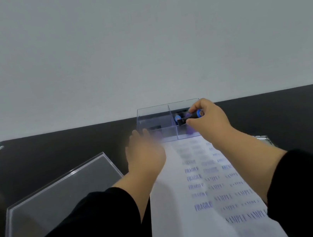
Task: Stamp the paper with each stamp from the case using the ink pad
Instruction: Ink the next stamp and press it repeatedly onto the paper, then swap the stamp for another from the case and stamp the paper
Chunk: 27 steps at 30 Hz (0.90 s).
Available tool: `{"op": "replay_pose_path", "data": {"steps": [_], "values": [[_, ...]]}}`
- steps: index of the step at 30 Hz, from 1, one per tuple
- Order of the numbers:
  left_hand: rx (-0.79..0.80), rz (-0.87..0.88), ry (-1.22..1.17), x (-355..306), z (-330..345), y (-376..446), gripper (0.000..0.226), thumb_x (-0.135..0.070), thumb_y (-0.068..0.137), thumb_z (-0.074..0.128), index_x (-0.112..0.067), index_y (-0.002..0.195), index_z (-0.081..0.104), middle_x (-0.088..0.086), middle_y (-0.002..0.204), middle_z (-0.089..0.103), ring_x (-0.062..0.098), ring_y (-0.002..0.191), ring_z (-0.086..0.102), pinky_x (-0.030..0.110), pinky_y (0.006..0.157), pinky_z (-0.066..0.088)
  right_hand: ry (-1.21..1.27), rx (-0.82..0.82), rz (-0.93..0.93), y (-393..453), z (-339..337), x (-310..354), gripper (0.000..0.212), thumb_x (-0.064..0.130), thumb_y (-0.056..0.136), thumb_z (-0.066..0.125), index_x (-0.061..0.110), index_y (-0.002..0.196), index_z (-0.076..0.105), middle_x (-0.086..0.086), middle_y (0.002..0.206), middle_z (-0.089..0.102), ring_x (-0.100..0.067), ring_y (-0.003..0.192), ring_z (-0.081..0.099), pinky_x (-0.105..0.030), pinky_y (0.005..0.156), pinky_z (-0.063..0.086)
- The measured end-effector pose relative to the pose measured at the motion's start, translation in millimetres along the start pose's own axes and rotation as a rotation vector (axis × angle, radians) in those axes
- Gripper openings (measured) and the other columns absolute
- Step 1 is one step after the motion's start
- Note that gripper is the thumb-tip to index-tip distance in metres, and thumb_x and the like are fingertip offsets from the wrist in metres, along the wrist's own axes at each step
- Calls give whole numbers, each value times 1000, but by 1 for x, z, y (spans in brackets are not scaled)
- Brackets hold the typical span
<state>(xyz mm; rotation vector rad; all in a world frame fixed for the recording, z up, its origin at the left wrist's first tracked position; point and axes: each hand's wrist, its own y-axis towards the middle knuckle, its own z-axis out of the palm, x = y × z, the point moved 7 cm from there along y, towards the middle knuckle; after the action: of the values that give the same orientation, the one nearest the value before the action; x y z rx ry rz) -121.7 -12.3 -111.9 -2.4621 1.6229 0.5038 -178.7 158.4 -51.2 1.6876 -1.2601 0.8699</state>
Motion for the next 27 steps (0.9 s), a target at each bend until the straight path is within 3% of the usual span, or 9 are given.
{"op": "replay_pose_path", "data": {"steps": [3,8,11,14,19,27], "values": [[-28,32,33,2,-7,33,58,-29,102,23,-16,152,-2,9,159,-11,24,146,-9,39,118,-2,-33,17,19,35,13,0,26,5,83,62,30,78,54,4,84,57,-14,67,54,-27,58,48],[-22,101,90,10,-14,85,55,-29,102,21,-14,153,5,4,160,-5,18,147,-6,38,118,-1,-57,73,54,87,40,2,16,5,84,60,19,92,59,0,85,56,-16,70,57,-19,51,44],[25,135,100,14,-12,107,54,-28,102,20,-15,153,7,1,160,-5,16,147,-6,36,117,-1,-28,127,100,111,58,2,14,6,85,55,20,85,58,-8,93,64,-24,88,67,-33,78,56],[77,181,94,14,-8,119,53,-27,103,18,-15,152,6,0,160,-6,16,147,-7,34,117,-1,-135,208,70,130,75,3,15,8,88,51,17,96,59,-8,100,63,-26,100,65,-38,94,51],[148,239,81,17,8,122,52,-24,103,18,-13,152,6,-1,160,-7,14,146,-5,32,118,0,-417,288,-67,143,93,5,32,13,93,52,10,125,56,-9,123,58,-23,105,57,-27,90,44],[91,243,-21,19,13,124,51,-22,102,21,-14,152,13,-3,160,0,12,146,0,31,118,0,-742,382,-118,155,125,-3,32,18,93,55,10,124,58,-7,128,57,-25,115,54,-32,95,45]]}}
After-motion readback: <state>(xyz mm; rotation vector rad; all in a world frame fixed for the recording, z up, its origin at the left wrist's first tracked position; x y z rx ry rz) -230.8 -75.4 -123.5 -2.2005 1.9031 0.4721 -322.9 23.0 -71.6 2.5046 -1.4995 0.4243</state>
